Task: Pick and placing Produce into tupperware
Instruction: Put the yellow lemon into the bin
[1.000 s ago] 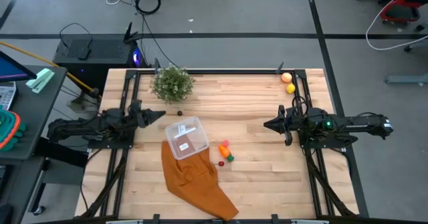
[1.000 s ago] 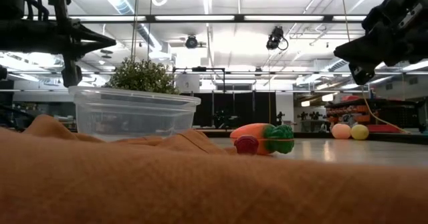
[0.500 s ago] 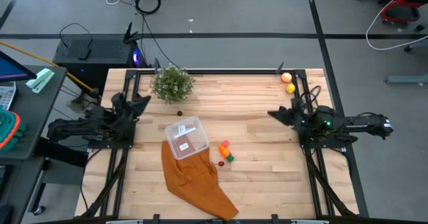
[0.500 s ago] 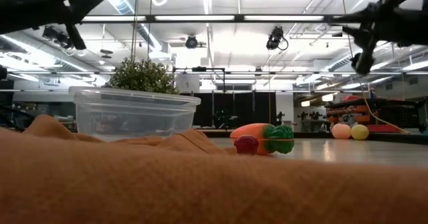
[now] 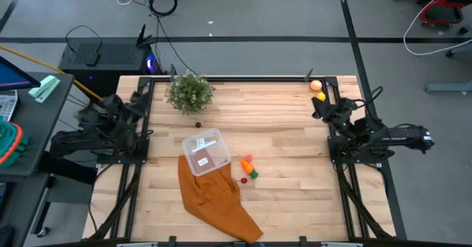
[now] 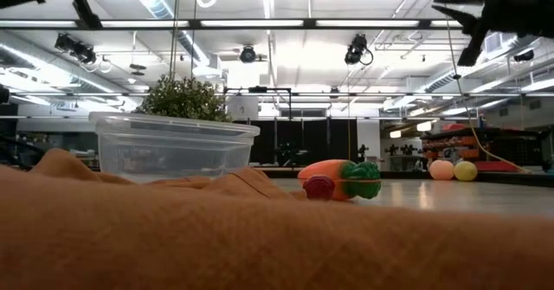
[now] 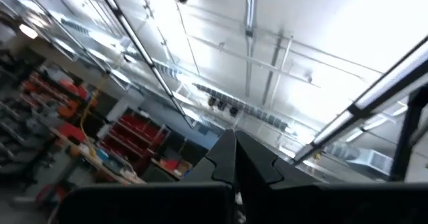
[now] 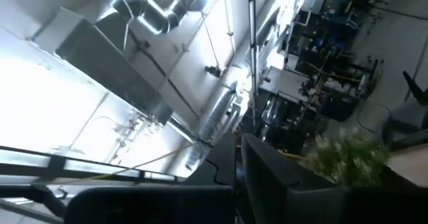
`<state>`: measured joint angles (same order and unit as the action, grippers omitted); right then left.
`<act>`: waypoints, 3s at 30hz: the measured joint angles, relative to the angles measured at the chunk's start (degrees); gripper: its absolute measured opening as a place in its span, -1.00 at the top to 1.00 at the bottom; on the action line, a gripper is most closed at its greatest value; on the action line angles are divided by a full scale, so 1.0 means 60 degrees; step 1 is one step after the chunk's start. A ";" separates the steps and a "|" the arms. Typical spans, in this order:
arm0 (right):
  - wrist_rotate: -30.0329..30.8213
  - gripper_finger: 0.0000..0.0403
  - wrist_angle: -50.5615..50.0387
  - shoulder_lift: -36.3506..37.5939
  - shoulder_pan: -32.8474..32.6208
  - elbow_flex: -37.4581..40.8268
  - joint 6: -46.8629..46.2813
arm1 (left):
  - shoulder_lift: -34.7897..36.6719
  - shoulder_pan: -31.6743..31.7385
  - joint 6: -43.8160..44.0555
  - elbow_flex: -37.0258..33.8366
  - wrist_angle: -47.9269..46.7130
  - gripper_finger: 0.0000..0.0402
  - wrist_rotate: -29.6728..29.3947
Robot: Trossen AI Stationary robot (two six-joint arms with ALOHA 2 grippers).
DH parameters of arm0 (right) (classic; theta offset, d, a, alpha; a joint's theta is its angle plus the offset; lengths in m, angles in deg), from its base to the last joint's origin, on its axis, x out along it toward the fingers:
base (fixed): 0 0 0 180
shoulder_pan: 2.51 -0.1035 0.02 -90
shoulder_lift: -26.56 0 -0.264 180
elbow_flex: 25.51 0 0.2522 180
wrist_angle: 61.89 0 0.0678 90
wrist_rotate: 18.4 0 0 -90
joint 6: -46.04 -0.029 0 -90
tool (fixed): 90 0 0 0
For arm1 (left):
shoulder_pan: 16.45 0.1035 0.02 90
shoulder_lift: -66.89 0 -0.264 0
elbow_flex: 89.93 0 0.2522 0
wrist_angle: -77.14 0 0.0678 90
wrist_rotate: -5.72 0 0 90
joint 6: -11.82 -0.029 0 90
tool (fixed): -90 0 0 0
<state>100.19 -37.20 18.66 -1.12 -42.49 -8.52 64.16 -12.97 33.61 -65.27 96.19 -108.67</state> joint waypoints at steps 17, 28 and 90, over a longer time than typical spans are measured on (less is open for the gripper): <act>0.1200 0.44 -0.7461 -0.3603 0.1311 -0.7455 0.4784 | -0.3993 0.1339 -0.0554 0.2760 -0.0431 0.90 0.1225; 0.0414 0.18 -1.7299 -0.7738 0.4882 -1.4007 0.3792 | -0.6143 0.2432 -0.0486 0.4990 -0.2544 0.90 0.2884; -0.5026 -0.18 -2.0053 -1.7259 1.1326 -1.7055 0.5883 | -0.7859 0.3306 -0.0750 0.6739 -0.5260 0.85 0.4362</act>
<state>70.03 -157.51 -84.90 66.83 -144.82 26.77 17.00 6.86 29.11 -24.84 64.64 -82.50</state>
